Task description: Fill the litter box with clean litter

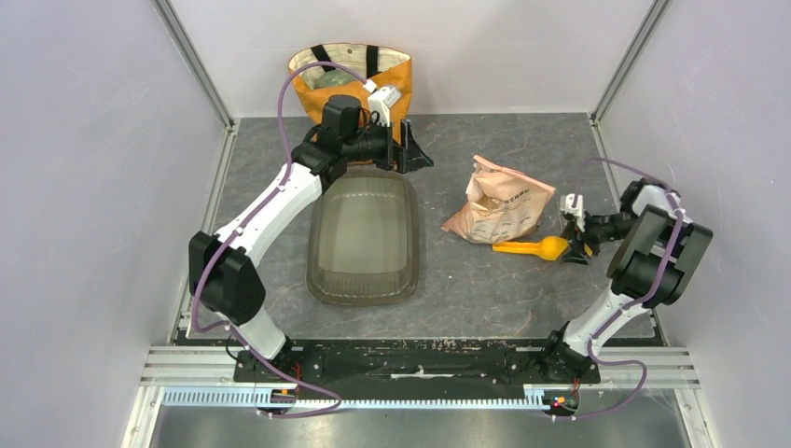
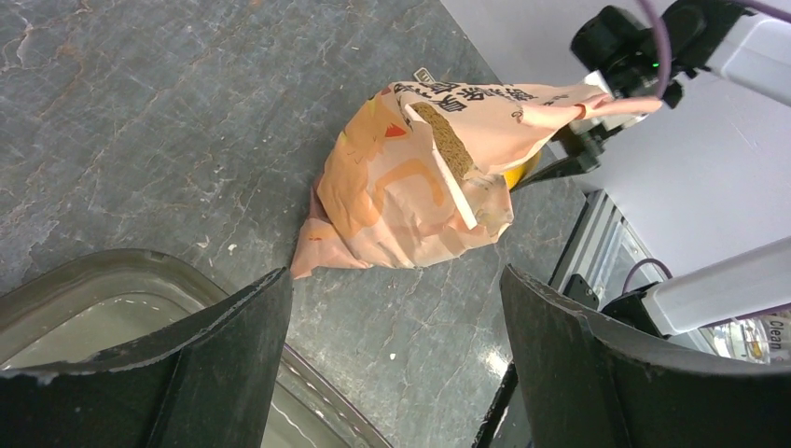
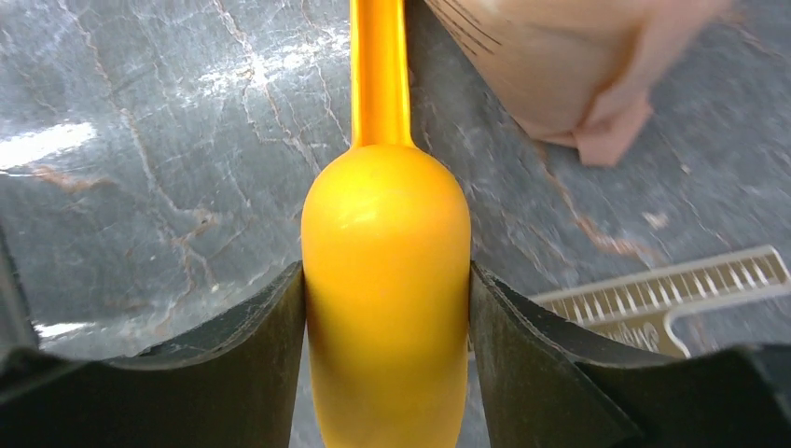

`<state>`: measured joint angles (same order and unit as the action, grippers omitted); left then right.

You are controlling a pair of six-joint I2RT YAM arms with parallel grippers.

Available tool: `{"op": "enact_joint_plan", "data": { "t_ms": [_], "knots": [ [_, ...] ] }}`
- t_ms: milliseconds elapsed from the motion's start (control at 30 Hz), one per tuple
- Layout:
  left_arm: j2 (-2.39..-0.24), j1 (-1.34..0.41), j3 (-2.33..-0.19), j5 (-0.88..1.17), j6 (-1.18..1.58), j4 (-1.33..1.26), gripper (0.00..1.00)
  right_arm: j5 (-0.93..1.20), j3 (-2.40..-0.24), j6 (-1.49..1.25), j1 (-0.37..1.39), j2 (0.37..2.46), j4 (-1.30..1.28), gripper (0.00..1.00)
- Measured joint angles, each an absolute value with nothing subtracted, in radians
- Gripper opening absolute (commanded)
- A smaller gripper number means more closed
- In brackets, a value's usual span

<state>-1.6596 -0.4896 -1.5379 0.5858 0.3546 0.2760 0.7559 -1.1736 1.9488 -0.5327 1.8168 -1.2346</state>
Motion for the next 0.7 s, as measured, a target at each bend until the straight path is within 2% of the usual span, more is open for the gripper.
{"op": "enact_joint_plan", "data": {
  "t_ms": [300, 500, 700],
  "knots": [
    [-1.642, -0.487, -1.538, 0.577, 0.274, 0.284, 0.86, 0.781, -1.256, 2.034, -0.604, 1.684, -1.481, 0.24],
    [-1.544, -0.518, -1.508, 0.564, 0.072, 0.314, 0.86, 0.816, -1.259, 2.054, -0.603, 1.622, -1.525, 0.23],
    [-1.363, -0.720, -1.314, 0.443, -0.253, 0.289, 0.88, 0.862, -1.250, 2.002, -0.601, 1.555, -1.542, 0.22]
  ]
}}
